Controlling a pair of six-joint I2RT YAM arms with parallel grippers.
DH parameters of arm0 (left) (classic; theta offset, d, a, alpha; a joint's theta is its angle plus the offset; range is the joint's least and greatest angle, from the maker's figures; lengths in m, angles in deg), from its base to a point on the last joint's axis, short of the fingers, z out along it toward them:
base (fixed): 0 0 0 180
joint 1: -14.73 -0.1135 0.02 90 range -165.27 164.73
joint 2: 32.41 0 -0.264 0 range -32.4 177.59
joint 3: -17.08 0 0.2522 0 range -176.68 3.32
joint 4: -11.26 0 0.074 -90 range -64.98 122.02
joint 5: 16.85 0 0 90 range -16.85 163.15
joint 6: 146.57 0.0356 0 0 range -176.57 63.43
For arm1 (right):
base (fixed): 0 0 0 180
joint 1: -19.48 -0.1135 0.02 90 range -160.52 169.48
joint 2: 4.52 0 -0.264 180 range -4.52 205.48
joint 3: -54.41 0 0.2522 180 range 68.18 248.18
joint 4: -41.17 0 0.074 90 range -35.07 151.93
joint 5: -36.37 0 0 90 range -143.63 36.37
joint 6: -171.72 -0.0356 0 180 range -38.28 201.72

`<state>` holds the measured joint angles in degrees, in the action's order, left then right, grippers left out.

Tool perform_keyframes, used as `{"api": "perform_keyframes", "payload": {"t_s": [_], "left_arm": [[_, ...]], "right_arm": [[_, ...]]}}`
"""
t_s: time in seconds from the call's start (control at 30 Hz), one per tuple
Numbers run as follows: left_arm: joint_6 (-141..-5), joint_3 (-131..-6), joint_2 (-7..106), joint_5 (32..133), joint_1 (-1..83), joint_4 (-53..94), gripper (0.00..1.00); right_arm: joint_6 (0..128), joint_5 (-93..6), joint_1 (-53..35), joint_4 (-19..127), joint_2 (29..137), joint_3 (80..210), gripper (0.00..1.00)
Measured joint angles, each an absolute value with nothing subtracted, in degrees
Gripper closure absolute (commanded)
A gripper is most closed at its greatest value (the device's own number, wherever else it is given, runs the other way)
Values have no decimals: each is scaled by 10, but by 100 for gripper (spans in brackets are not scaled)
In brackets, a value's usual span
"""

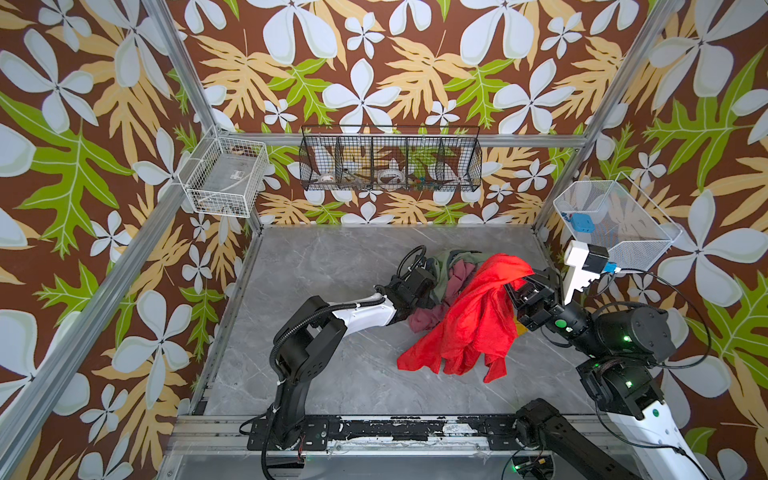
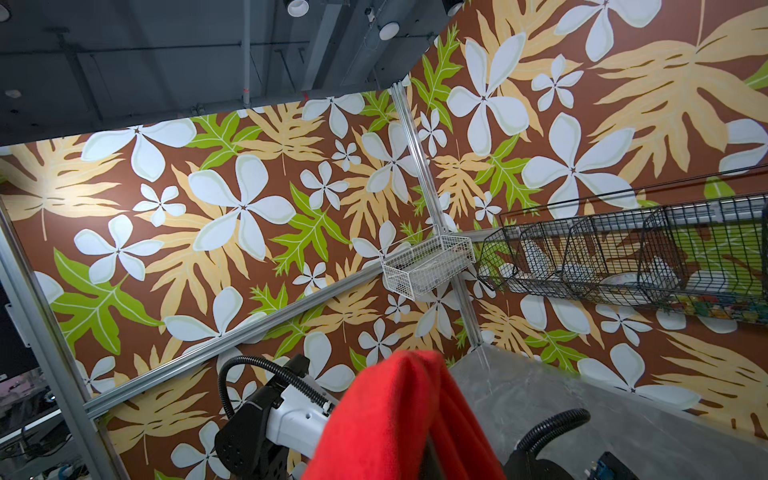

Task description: Pick out a specific cloth from the pile

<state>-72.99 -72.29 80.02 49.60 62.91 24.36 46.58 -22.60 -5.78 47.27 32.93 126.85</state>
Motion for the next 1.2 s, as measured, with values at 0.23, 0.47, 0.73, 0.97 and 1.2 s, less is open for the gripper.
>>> {"api": "perform_keyframes", "payload": {"t_s": [0.23,0.47,0.73,0.97,1.2], "left_arm": [[-731,-711,783,495,633,245,0],[-738,-634,694,515,633,215,0],[-764,-528,607,543,633,199,0],[-785,-423,495,540,640,192,0],[-796,-313,349,505,673,206,0]], "right_arm": [[485,-226,-58,473,338,1272,100],[486,-226,-58,477,331,1209,100],[457,-221,-82,446,329,1130,100],[523,-283,-225,467,377,1162,100],[568,-319,-277,465,449,1175,100]]}}
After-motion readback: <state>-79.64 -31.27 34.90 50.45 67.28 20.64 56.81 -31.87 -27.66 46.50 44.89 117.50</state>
